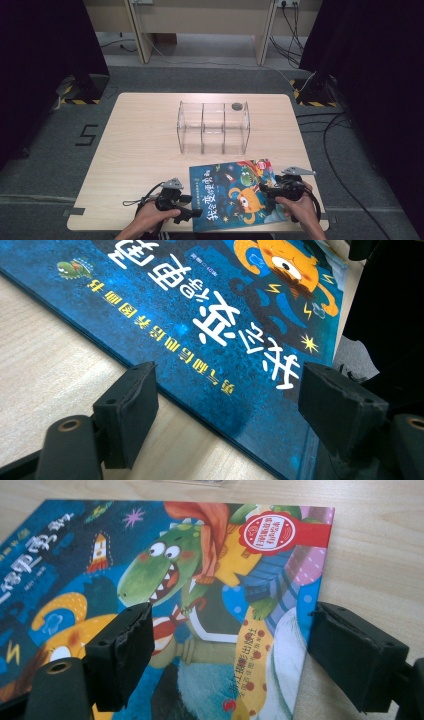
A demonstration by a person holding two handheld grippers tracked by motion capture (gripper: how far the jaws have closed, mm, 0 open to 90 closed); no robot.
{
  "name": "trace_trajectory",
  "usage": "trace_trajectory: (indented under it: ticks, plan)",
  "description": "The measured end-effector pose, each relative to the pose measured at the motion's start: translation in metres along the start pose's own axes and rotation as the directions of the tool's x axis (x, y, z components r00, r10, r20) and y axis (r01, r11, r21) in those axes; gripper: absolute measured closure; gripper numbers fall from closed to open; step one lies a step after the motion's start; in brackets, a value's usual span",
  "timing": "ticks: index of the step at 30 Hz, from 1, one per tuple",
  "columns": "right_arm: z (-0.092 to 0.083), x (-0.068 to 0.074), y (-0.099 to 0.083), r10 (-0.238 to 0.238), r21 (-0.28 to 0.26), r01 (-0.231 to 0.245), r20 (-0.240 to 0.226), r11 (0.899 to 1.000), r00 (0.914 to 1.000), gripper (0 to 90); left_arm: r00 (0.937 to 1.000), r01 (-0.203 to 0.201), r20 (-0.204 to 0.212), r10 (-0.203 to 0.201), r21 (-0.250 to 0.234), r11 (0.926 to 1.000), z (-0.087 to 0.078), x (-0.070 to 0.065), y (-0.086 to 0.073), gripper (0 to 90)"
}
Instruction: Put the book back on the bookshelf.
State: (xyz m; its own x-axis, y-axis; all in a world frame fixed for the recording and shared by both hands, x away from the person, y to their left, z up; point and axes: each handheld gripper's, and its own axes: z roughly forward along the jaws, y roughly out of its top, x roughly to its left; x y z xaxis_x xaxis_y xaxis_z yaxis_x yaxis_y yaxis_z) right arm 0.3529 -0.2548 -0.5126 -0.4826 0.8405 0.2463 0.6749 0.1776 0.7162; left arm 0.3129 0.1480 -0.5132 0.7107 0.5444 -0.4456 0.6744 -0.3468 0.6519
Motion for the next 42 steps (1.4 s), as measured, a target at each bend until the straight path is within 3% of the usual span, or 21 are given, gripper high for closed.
trace_trajectory:
  ticks: [9, 11, 12, 16, 22, 25, 26, 27, 28, 29, 30, 31, 32, 33, 35, 38, 39, 40, 41, 42]
  plan:
    - [-0.003, -0.002, 0.001, 0.123, -0.012, -0.123, -0.018, 0.992, 0.9922, 20.8, 1.0, 0.003, 0.003, -0.003, -0.007, 1.0, 0.0, 0.0, -0.001, 22.7]
    - [-0.004, -0.003, -0.002, 0.189, -0.046, -0.191, -0.028, 0.981, 0.9815, 21.4, 1.0, 0.004, 0.003, -0.004, -0.01, 0.9999, 0.0, 0.0, -0.001, 22.7]
    - [-0.004, -0.003, -0.002, 0.189, -0.046, -0.191, -0.028, 0.981, 0.9815, 21.4, 1.0, 0.003, 0.002, -0.003, -0.009, 1.0, 0.0, 0.0, -0.001, 22.7]
    - [-0.007, -0.009, -0.005, 0.274, -0.068, -0.279, -0.073, 0.958, 0.9589, 23.2, 1.0, 0.006, 0.002, -0.006, -0.011, 0.9999, 0.0, 0.0, -0.001, 22.7]
    - [-0.008, -0.006, -0.008, 0.282, -0.08, -0.287, -0.065, 0.955, 0.9573, 23.2, 1.0, 0.001, -0.005, -0.002, -0.014, 0.9999, 0.0, -0.001, -0.001, 22.0]
    - [-0.01, -0.008, -0.011, 0.35, -0.095, -0.36, -0.106, 0.928, 0.9308, 24.6, 1.0, 0.003, -0.006, -0.003, -0.012, 0.9999, 0.0, -0.001, -0.001, 21.6]
    - [-0.012, -0.009, -0.014, 0.393, -0.102, -0.406, -0.128, 0.908, 0.9107, 24.7, 1.0, 0.001, -0.008, -0.001, -0.013, 0.9999, 0.0, -0.001, -0.001, 21.6]
    - [-0.012, -0.009, -0.014, 0.393, -0.102, -0.406, -0.128, 0.908, 0.9107, 24.7, 1.0, -0.001, -0.009, 0.001, -0.013, 0.9999, 0.0, -0.001, -0.001, 21.6]
    - [-0.012, -0.01, -0.016, 0.404, -0.108, -0.419, -0.134, 0.902, 0.9049, 24.7, 1.0, 0.0, -0.009, 0.0, -0.012, 0.9999, 0.0, -0.001, -0.001, 21.5]
    - [-0.013, -0.011, -0.019, 0.442, -0.11, -0.463, -0.175, 0.879, 0.8799, 25.5, 1.0, 0.0, -0.008, 0.0, -0.01, 1.0, 0.0, -0.001, -0.001, 21.5]
    - [-0.014, -0.012, -0.02, 0.458, -0.107, -0.482, -0.19, 0.87, 0.8685, 27.0, 1.0, -0.001, -0.007, 0.001, -0.006, 1.0, 0.0, 0.0, -0.001, 21.5]
    - [-0.013, -0.013, -0.025, 0.506, -0.083, -0.541, -0.256, 0.837, 0.8233, 31.3, 1.0, 0.002, -0.005, -0.002, -0.008, 1.0, 0.0, 0.0, -0.001, 21.4]
    - [-0.013, -0.013, -0.025, 0.506, -0.083, -0.541, -0.256, 0.837, 0.8233, 31.3, 1.0, 0.003, -0.005, -0.003, -0.009, 1.0, -0.001, 0.0, -0.001, 21.4]
    - [-0.013, -0.012, -0.027, 0.528, -0.077, -0.566, -0.277, 0.821, 0.803, 32.3, 1.0, -0.001, -0.004, 0.001, -0.008, 1.0, -0.001, 0.0, -0.001, 21.3]
    - [-0.015, -0.012, -0.027, 0.492, -0.076, -0.522, -0.244, 0.849, 0.8355, 37.6, 1.0, -0.001, -0.003, 0.0, -0.008, 1.0, -0.001, 0.001, -0.001, 21.3]
    - [-0.017, -0.014, -0.028, 0.452, -0.064, -0.477, -0.232, 0.877, 0.8614, 44.3, 1.0, 0.004, 0.001, -0.004, -0.011, 0.9999, -0.001, 0.001, -0.001, 21.3]
    - [-0.019, -0.015, -0.029, 0.426, -0.06, -0.449, -0.228, 0.891, 0.8755, 47.2, 1.0, 0.006, 0.003, -0.006, -0.012, 0.9999, -0.001, 0.002, -0.001, 21.3]
    - [-0.019, -0.015, -0.029, 0.426, -0.06, -0.449, -0.228, 0.891, 0.8755, 47.2, 1.0, 0.006, 0.005, -0.006, -0.011, 0.9999, -0.002, 0.002, -0.001, 21.3]
    - [-0.019, -0.015, -0.029, 0.401, -0.059, -0.423, -0.222, 0.904, 0.8887, 48.1, 0.9999, 0.008, 0.007, -0.008, -0.012, 0.9999, -0.002, 0.003, -0.001, 21.3]
    - [-0.021, -0.014, -0.029, 0.358, -0.055, -0.376, -0.204, 0.925, 0.911, 49.8, 0.9999, 0.008, 0.008, -0.008, -0.013, 0.9999, -0.002, 0.003, -0.001, 21.3]
